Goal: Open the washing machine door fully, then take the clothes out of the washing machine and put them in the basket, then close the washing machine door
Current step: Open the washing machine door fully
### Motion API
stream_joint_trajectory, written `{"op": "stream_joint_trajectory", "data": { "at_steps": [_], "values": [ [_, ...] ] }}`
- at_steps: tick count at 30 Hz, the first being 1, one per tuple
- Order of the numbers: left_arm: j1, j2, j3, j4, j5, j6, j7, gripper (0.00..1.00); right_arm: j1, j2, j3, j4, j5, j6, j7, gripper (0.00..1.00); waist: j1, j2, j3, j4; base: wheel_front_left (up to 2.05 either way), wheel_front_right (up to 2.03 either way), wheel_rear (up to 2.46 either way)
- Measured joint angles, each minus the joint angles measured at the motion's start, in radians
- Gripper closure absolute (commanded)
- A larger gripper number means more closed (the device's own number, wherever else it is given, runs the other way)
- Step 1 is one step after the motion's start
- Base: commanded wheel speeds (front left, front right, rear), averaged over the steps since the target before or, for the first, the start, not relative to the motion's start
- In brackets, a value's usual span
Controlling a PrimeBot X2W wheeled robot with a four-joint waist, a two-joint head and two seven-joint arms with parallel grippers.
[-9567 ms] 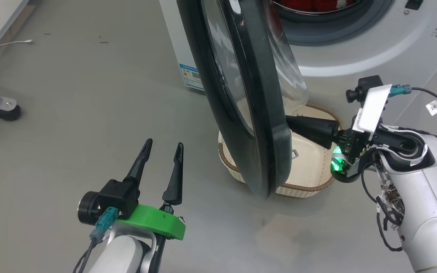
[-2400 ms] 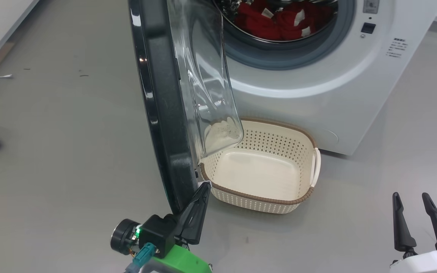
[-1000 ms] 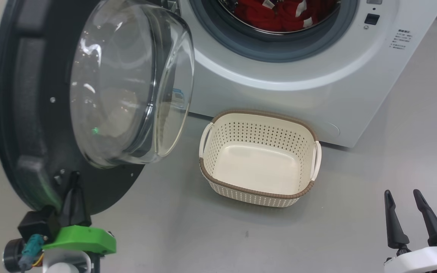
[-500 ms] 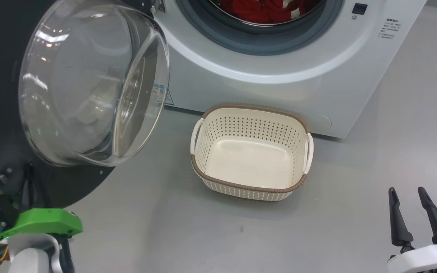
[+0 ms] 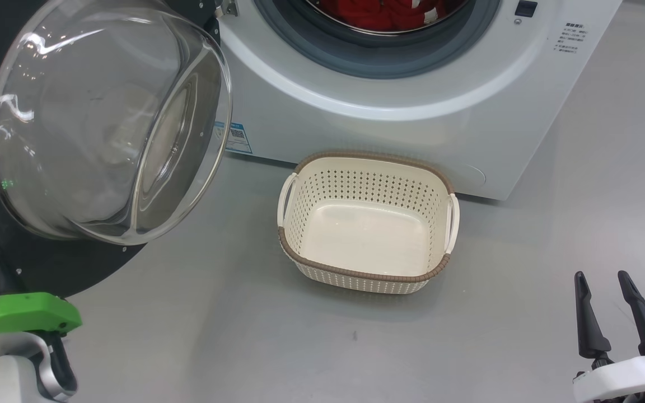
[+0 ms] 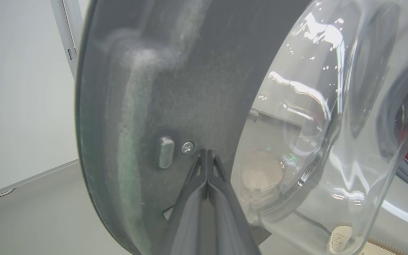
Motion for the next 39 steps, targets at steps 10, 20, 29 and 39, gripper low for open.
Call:
{"op": "stream_joint_trajectory", "data": {
  "at_steps": [10,20,29,39],
  "values": [
    [-0.032,0.0,0.043,0.011,0.029,0.0,0.0,1.0,0.0,-0.001,-0.001,0.003,0.0,0.005,0.0,0.0,0.0,0.0,0.001,0.001,0.0,0.0,0.0],
    [-0.028,0.0,0.007,-0.03,0.02,0.0,0.0,1.0,-0.011,-0.001,-0.007,0.003,0.002,0.006,0.0,0.0,0.0,0.0,-0.005,0.002,0.0,0.0,0.0],
    [0.082,0.002,-0.123,-0.111,-0.026,0.0,0.0,1.0,-0.011,0.007,-0.007,0.017,0.002,0.006,0.0,0.0,0.0,0.0,-0.039,0.006,0.0,0.0,0.0],
    [0.205,0.006,-0.261,-0.189,-0.052,0.0,0.0,1.0,-0.006,0.015,0.003,0.032,-0.002,0.006,0.0,0.0,0.0,0.0,-0.077,0.007,0.0,0.0,0.0]
  ]
}}
